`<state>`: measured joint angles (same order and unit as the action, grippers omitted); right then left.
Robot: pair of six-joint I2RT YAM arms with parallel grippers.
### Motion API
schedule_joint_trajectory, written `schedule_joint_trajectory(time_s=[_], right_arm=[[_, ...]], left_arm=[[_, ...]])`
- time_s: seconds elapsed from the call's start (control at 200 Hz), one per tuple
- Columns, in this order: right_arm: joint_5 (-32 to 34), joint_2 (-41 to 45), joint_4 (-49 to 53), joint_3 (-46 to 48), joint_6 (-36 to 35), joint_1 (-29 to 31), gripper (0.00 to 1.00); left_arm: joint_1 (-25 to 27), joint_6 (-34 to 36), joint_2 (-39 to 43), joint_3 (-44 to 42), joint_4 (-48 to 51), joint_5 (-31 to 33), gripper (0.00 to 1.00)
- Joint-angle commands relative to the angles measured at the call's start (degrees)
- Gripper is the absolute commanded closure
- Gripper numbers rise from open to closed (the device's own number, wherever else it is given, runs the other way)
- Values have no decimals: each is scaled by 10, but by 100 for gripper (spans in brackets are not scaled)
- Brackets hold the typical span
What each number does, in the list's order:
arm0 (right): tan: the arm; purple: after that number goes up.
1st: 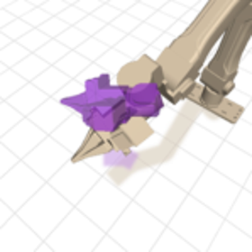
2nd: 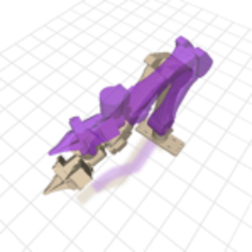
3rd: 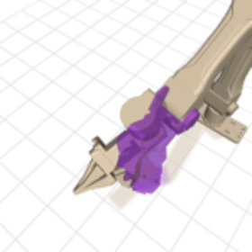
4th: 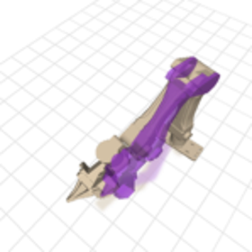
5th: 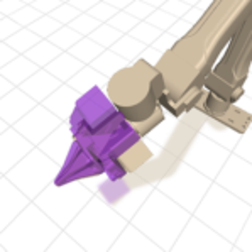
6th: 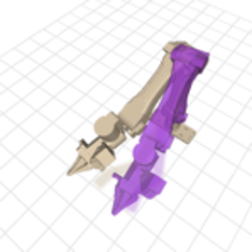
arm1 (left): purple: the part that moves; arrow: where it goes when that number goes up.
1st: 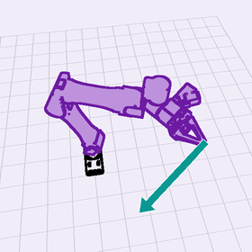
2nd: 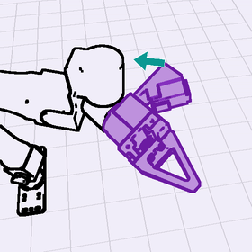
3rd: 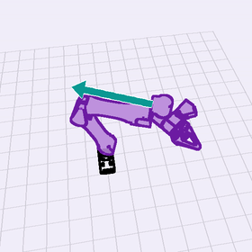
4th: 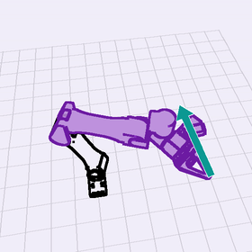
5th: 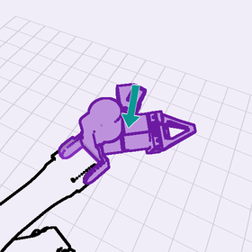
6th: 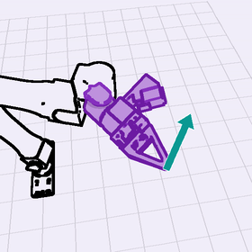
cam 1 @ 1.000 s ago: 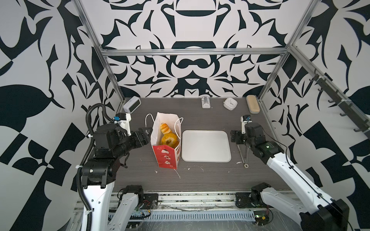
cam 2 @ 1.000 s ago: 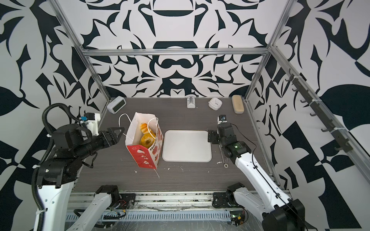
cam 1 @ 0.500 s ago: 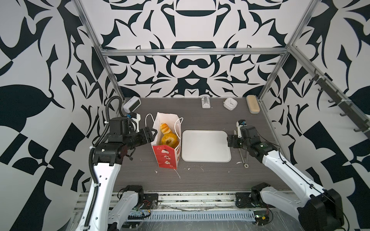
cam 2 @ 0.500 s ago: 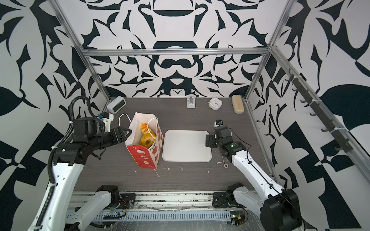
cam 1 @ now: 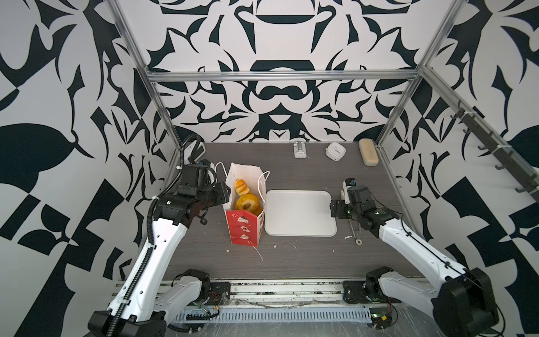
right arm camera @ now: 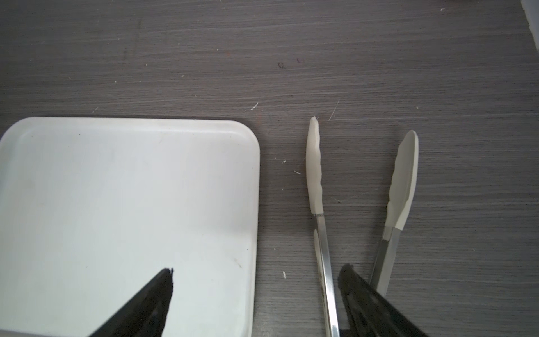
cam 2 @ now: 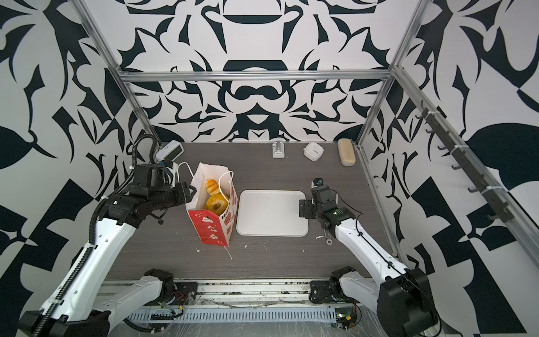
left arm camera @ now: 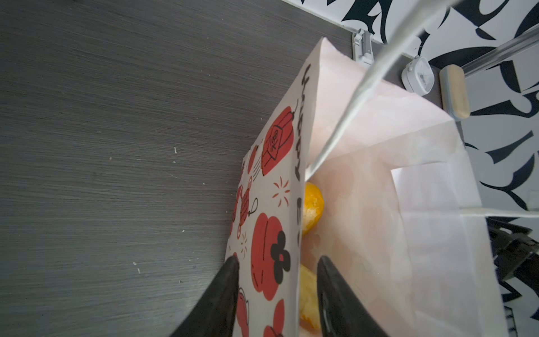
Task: Take the fake bread out of the paper bag
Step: 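Grasp the paper bag's edge with left gripper while right reaches toward tongs, then tilt the bag over the tray with left gripper while right grasps tongs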
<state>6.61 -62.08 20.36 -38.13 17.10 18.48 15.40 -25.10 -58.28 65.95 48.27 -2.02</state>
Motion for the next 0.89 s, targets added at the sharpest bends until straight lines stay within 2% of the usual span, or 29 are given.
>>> schedule_joint_trajectory(time_s=[0.0, 0.175, 0.295, 0.575, 0.89], right_arm=[[0, -1, -20, 4, 9, 2, 9], [-2, -8, -22, 4, 9, 2, 9], [0, -6, -21, 4, 9, 2, 9], [6, -8, -18, -8, 4, 2, 9], [26, 0, 1, -21, -10, 2, 8]], left_arm=[[3, -14, -4, 1, -13, 20, 61], [4, -23, -16, 6, -37, 20, 81], [4, -22, -20, 18, -47, 20, 100], [3, 28, -92, 103, -69, 38, 100], [3, 208, -330, 354, -34, 170, 100]])
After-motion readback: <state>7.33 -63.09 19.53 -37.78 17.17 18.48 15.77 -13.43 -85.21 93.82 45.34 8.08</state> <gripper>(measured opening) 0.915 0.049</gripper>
